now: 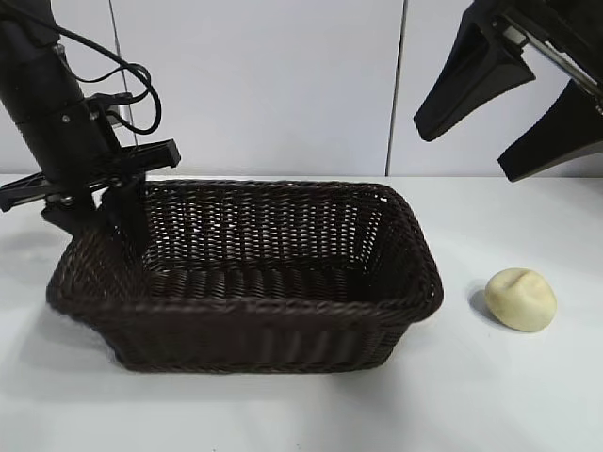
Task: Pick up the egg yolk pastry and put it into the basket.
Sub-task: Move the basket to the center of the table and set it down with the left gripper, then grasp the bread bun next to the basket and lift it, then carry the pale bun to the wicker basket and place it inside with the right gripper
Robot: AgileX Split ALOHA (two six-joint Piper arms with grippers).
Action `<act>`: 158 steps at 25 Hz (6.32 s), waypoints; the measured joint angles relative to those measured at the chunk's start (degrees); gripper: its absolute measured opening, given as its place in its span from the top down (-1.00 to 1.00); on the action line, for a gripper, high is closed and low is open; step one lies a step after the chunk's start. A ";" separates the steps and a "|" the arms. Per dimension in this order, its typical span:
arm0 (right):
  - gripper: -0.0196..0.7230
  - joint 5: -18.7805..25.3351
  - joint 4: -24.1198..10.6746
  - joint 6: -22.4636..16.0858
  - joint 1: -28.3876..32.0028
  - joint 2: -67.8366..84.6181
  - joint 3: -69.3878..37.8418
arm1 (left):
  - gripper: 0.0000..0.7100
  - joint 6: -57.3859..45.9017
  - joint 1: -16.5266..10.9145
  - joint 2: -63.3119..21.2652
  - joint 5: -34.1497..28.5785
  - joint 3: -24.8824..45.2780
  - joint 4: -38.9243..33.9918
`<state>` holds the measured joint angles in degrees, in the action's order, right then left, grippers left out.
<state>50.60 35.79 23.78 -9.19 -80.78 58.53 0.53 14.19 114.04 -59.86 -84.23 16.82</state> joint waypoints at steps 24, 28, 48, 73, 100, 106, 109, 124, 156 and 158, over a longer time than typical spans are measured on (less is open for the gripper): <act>-0.79 0.00 -0.05 0.00 0.00 0.00 0.00 | -0.86 -0.01 -15.08 -9.69 -7.85 -0.44 -17.38; -0.79 0.00 -0.10 0.00 0.00 0.00 0.00 | -0.86 0.38 -15.08 -11.08 -9.67 -0.44 -18.25; -0.79 0.05 -0.10 0.00 0.00 0.00 0.00 | -0.86 0.23 -15.08 -57.84 -10.95 28.57 -22.62; -0.79 0.05 -0.10 0.00 0.00 0.00 0.00 | -0.86 -4.79 -15.08 -90.15 -3.59 56.33 -21.78; -0.79 -2.42 -11.69 -8.86 0.09 0.00 1.31 | -0.86 -4.79 -15.08 -114.75 -4.61 56.28 -21.72; -0.79 -2.12 -18.66 -13.30 4.88 0.00 3.37 | -0.86 -4.79 -15.08 -114.75 -4.61 56.28 -21.68; -0.79 -2.06 -18.91 -13.46 8.62 -0.45 3.37 | -0.86 -4.79 -15.08 -114.75 -4.61 56.28 -21.68; -0.79 -6.92 -17.00 -13.23 11.20 -15.60 3.41 | -0.86 -4.79 -15.08 -114.75 -4.61 56.28 -21.66; 0.87 -2.37 -11.95 -10.66 11.20 -20.55 6.89 | -0.86 -4.79 -15.08 -114.75 -4.61 56.28 -21.66; 0.87 0.35 -11.81 -10.66 11.20 -16.97 8.84 | -0.86 -4.79 -15.08 -114.75 -4.61 56.28 -21.66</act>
<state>50.95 23.98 13.12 2.01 -97.75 67.37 -4.26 -0.90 -0.71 -64.47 -27.95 -4.84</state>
